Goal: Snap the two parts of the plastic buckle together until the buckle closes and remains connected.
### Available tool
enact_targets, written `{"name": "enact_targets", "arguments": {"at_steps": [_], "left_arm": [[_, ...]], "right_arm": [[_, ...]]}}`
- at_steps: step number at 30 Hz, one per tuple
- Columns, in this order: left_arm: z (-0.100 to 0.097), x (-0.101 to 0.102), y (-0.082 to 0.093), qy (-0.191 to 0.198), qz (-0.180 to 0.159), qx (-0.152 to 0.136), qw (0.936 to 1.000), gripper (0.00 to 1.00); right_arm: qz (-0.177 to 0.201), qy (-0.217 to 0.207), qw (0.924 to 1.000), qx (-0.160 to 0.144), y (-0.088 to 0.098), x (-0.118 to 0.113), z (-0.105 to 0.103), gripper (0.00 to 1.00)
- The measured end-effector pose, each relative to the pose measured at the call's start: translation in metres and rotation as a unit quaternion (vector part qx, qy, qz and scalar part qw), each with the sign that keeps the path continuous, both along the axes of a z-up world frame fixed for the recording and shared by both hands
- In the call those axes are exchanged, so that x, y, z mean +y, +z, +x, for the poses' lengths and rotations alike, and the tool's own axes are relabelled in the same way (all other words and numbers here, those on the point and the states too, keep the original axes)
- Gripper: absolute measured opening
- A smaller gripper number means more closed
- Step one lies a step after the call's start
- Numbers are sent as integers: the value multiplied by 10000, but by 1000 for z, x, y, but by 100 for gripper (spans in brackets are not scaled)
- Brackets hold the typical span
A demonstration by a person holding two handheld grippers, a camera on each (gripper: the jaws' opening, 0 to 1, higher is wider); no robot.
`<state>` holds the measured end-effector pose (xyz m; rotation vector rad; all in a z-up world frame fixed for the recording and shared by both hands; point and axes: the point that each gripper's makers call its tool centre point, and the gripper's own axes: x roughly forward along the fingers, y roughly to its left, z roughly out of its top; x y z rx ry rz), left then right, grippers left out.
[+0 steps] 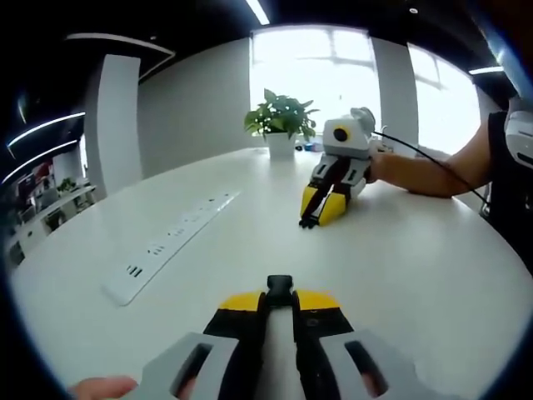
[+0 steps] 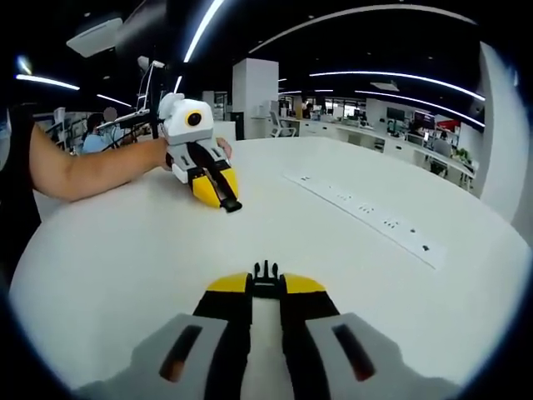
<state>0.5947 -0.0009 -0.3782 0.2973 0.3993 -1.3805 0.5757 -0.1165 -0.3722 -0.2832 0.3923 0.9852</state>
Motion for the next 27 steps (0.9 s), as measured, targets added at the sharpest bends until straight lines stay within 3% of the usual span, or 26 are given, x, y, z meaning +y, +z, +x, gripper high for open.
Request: {"name": "enact_targets", "arguments": {"at_steps": [11, 19, 23, 27], "left_arm": [[-1, 3, 4, 55, 142, 53, 9999, 11], [-1, 5, 18, 133, 140, 9, 9998, 11], [-4, 6, 24, 189, 228, 180, 9994, 11], [-6, 6, 31, 199, 181, 172, 9995, 11]], "right_arm": [[44, -87, 9999, -98, 8, -2, 4, 12], [140, -114, 9997, -165, 25, 0, 3, 12], [162, -169, 9995, -194, 33, 0, 4, 12], [187, -245, 9992, -250, 38, -2, 5, 12]]}}
